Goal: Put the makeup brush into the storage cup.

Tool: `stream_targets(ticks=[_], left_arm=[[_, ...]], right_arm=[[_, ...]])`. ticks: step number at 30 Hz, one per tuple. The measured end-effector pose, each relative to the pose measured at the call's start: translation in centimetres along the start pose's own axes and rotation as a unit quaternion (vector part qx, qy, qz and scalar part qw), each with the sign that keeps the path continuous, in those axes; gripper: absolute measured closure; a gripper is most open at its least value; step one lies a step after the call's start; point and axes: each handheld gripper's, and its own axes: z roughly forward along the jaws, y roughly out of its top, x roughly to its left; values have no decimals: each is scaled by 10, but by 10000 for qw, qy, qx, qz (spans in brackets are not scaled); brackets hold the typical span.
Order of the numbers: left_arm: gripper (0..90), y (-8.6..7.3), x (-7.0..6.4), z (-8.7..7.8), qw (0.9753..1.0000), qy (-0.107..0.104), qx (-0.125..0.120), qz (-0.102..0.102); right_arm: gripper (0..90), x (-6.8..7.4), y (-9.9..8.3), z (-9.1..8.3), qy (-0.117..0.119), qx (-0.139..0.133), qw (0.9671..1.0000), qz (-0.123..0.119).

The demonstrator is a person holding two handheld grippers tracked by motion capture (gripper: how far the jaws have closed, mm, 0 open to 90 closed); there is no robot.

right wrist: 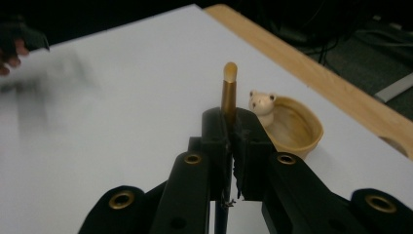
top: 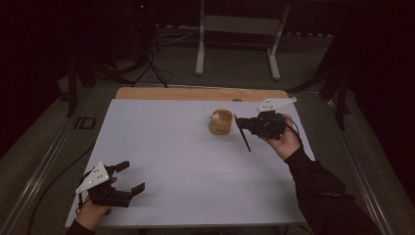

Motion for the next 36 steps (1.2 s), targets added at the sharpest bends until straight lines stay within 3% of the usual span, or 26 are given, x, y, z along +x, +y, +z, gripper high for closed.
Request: stream_targets(ticks=[14, 17, 22, 23, 26, 36], left_arm=[[15, 0, -1, 1, 10000, -1, 18, 6], [15, 0, -1, 1, 10000, -4, 17, 11], [16, 1, -1, 2, 10000, -27, 14, 9], [15, 1, -1, 2, 10000, -26, 18, 8], [15, 1, -1, 2, 10000, -39, 23, 11], [15, 1, -1, 3, 10000, -58, 17, 15]], right_arm=[[843, 4, 4, -9, -145, -476, 9987, 116], [843, 3, 7, -13, -264, -733, 9967, 223], [843, 4, 9, -14, -495, -896, 9944, 270], [843, 5, 10, -13, -655, -1007, 9926, 185], [843, 4, 14, -13, -731, -1185, 9901, 161], [843, -4, 27, -9, -1046, -1347, 9853, 130]])
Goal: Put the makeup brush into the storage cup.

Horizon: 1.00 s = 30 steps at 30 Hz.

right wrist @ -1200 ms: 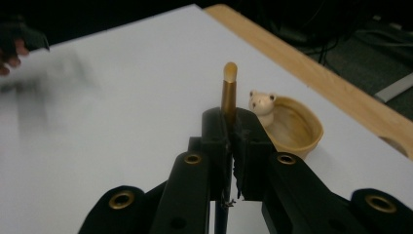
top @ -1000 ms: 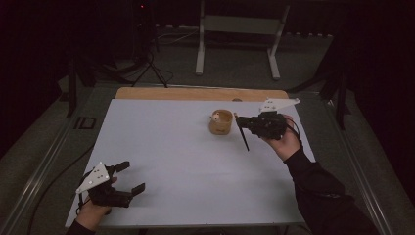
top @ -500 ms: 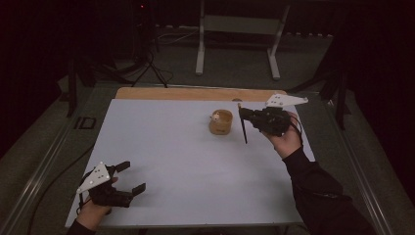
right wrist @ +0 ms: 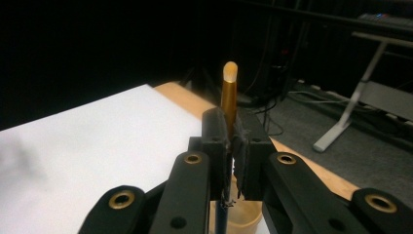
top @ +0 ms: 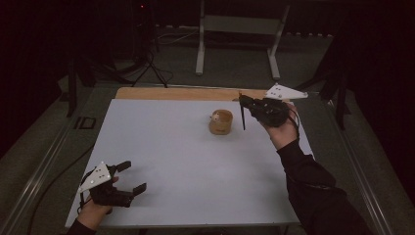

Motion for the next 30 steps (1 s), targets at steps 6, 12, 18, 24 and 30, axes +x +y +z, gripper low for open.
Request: stream_targets(ticks=[6, 12, 18, 24, 30], left_arm=[[15, 0, 0, 0, 10000, -3, 2, -6], [15, 0, 0, 0, 10000, -11, 3, 5], [15, 0, 0, 0, 10000, -15, 4, 12], [15, 0, 0, 0, 10000, -20, 20, 9], [15, 0, 0, 0, 10000, -23, 11, 3]], right_arm=[[842, -1, 8, 4, -64, -209, 9998, 32], [843, -7, 15, 11, -135, -284, 9995, 60], [842, -17, 20, 17, -90, -346, 9992, 182], [843, -23, 28, 21, -284, -611, 9972, 323], [843, -27, 36, 29, -385, -633, 9962, 455]])
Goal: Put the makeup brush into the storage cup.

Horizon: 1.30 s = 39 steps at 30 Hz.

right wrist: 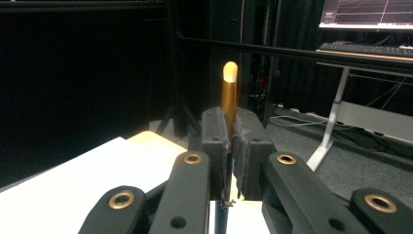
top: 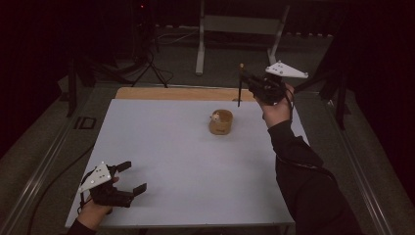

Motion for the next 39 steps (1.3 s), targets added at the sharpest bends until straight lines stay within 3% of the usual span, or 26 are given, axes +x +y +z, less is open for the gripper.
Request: stream_targets(ticks=[5, 9, 15, 23, 28, 39], left_arm=[[15, 0, 0, 0, 10000, 0, -2, 5], [15, 0, 0, 0, 10000, -7, 3, -3], [15, 0, 0, 0, 10000, -17, 1, 6], [15, -1, 0, 0, 10000, -13, -4, 5], [15, -1, 0, 0, 10000, -26, -2, -1], [15, -1, -1, 0, 10000, -41, 20, 37]], right_arm=[[843, 0, -2, 11, -164, 68, 9998, -41], [843, -1, -3, 19, -174, 1, 9998, 90], [843, -1, -6, 29, -361, 24, 9993, 105], [843, -9, -16, 41, -497, -3, 9980, 381], [843, -13, -26, 48, -544, 123, 9970, 543], [843, -9, -43, 62, -594, 441, 9961, 484]])
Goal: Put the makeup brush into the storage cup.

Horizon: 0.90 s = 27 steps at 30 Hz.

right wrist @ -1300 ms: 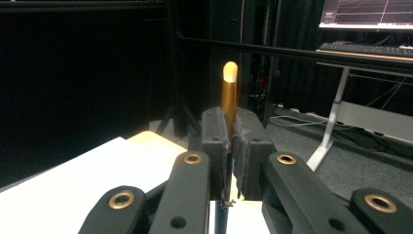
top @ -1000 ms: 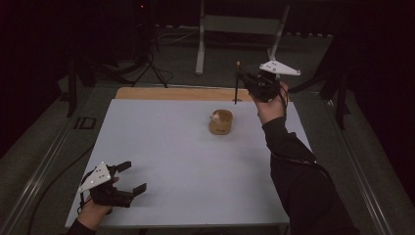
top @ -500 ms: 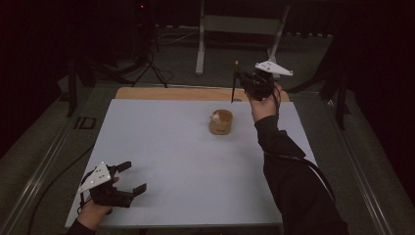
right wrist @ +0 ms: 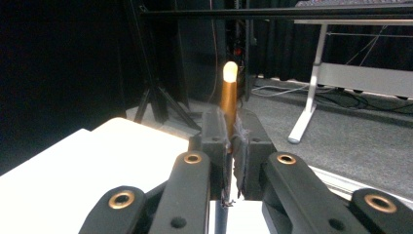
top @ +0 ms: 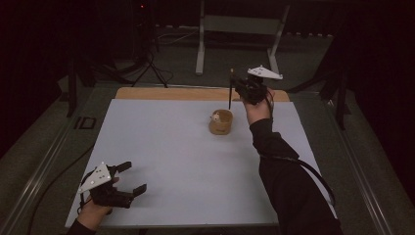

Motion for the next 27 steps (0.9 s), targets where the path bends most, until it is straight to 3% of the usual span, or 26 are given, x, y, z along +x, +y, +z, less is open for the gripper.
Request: stream_targets(ticks=[4, 13, 17, 23, 27], left_arm=[[15, 0, 0, 0, 10000, 6, -4, -7], [15, 0, 0, 0, 10000, 4, -4, -3], [15, 0, 0, 0, 10000, 7, 2, -10], [15, -1, 0, 0, 10000, 4, 11, -9], [15, -1, 1, 0, 10000, 1, 10, -8]], right_arm=[[843, 0, -7, 5, 89, 47, 9999, 49], [843, -1, -23, 11, 71, 253, 9996, 66], [843, -2, -29, 14, 61, 389, 9991, 186], [843, 0, -35, 19, 57, 569, 9984, 48], [843, 1, -38, 21, 64, 628, 9979, 157]])
